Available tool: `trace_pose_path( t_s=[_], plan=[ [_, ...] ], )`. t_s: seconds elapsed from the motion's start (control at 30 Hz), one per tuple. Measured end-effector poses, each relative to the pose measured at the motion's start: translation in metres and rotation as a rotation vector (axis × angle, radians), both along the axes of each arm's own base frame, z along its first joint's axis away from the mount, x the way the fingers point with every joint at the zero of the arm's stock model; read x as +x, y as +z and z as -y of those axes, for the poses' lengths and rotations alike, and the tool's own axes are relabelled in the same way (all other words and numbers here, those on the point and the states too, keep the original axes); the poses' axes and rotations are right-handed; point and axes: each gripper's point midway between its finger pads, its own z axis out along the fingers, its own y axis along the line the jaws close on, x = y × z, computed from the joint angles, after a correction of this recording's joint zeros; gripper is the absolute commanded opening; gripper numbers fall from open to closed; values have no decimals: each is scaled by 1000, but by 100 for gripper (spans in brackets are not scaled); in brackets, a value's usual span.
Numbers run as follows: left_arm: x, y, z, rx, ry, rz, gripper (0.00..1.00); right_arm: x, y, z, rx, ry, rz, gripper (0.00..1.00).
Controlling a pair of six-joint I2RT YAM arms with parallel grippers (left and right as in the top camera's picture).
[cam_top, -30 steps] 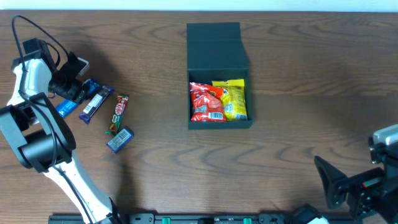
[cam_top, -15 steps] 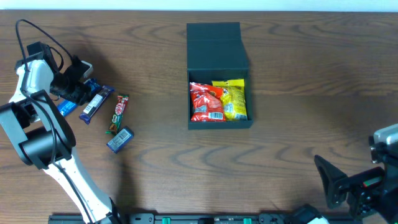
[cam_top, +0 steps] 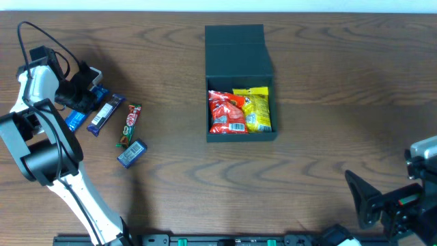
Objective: Pack container
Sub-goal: 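Grasp the blue wrapped bar with the left gripper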
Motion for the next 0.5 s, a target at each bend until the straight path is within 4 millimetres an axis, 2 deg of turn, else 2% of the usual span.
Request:
trace_pose_path(
  t_s=[0.07,0.13,0.2,0.23,0.37,0.5],
  plan=[
    [0,0,0,0,1,0,36,0,0,0,0,0,0,99],
    [0,0,0,-1,6,-1,29,0,0,0,0,0,0,99],
    [0,0,0,-3,20,-2,9,0,0,0,0,0,0,99],
    [0,0,0,-4,25,-2,6,0,0,0,0,0,0,99],
    [5,1,-1,-7,88,7,6,1,1,0,3,-1,5,99],
    [17,11,1,-31,258,12,6,2,3,-1,7,-1,13,99]
  ],
)
